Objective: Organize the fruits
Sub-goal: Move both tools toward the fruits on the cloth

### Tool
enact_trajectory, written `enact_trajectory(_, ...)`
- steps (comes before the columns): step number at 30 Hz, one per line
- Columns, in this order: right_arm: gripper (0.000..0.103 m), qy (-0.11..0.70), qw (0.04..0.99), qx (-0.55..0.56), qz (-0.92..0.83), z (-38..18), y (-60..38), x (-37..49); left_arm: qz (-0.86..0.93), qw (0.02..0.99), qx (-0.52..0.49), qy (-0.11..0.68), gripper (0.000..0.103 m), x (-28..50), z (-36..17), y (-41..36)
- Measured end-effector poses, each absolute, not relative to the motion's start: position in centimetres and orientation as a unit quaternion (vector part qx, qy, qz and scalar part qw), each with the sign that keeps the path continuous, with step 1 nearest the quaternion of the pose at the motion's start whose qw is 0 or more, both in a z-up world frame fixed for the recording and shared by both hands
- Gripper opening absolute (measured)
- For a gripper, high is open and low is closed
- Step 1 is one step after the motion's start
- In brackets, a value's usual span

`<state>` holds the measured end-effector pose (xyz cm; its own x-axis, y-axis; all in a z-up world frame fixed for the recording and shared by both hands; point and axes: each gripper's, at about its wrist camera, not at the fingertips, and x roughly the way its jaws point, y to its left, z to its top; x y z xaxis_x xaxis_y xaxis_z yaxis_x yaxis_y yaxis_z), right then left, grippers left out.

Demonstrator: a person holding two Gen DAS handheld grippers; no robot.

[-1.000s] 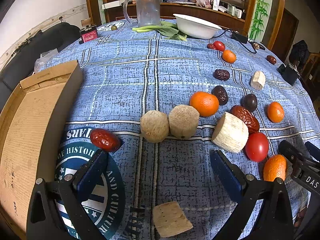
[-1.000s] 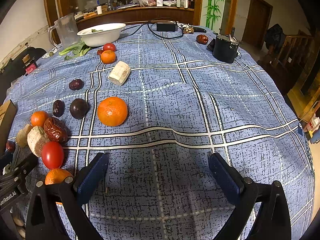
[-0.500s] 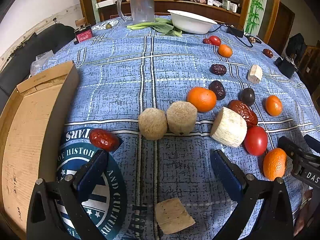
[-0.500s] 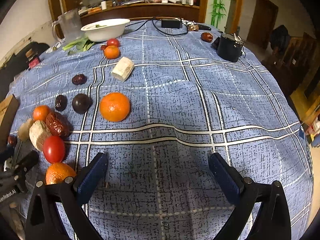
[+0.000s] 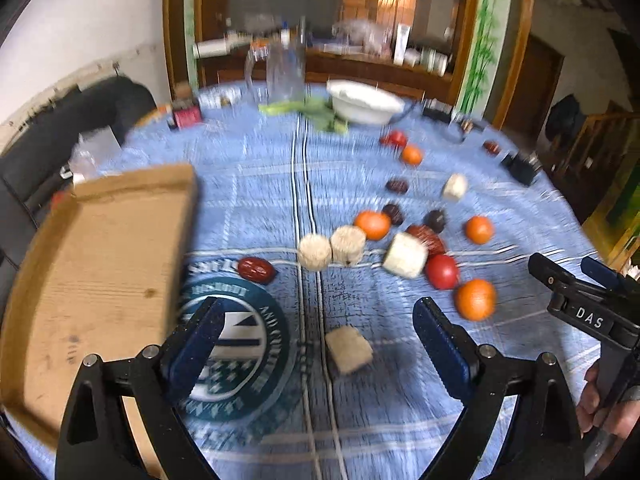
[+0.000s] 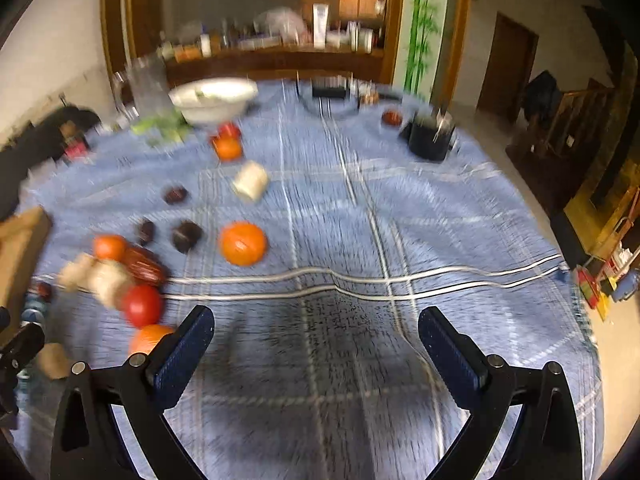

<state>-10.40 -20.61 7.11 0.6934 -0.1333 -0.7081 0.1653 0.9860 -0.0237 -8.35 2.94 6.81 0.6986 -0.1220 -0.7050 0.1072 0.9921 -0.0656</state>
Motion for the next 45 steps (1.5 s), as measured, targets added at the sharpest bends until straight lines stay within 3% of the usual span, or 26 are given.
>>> enact_trajectory(9,0.102,0.271,0.958,0.032,-0.088,11.3,-17.1,-18.8,-0.072,0.959,0.011,0.273,0.095,-16.7,12.3,3.9)
enact_trajectory(24,0.103,0.224,0.972,0.016,-0.064,11.4,-13.4,-24.1,-0.067,0.969,0.051,0.233,0.095,-20.9,14.1,3.5)
enact_trajectory(36,0.103,0.232,0.971,0.024,-0.055,10.9,-13.6,-24.2,-0.074,0.966,0.053,0.244,0.095,-21.1,13.9,3.6)
enact_trajectory(45,0.103,0.262,0.964,0.035,-0.043,8.6,-13.9,-23.0,-0.075,0.953,0.040,0.290,0.095,-18.6,10.9,4.1)
